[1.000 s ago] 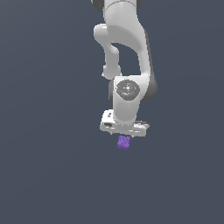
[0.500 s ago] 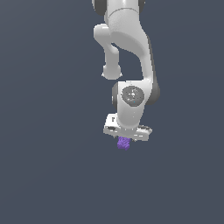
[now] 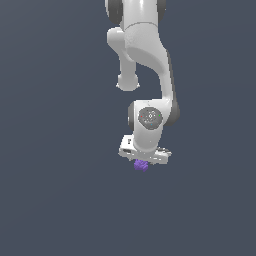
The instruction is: Pick up the object and move it to a goal position.
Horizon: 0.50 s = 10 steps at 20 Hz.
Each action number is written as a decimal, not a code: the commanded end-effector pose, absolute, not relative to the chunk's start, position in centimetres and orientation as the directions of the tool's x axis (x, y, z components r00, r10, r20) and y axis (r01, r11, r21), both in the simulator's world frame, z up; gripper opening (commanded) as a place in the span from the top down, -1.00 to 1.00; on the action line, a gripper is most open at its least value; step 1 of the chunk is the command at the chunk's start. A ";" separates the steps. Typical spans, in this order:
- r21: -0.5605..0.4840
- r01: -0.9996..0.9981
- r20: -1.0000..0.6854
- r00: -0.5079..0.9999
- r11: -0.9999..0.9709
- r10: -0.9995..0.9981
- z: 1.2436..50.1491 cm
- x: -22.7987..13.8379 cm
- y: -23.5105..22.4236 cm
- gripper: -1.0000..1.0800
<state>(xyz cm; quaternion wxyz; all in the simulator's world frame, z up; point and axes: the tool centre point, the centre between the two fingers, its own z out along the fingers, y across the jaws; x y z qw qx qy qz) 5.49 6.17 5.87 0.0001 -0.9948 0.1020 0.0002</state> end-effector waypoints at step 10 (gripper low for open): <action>0.000 -0.204 0.000 0.979 -0.979 -0.204 4.0 5.6 6.2 1.00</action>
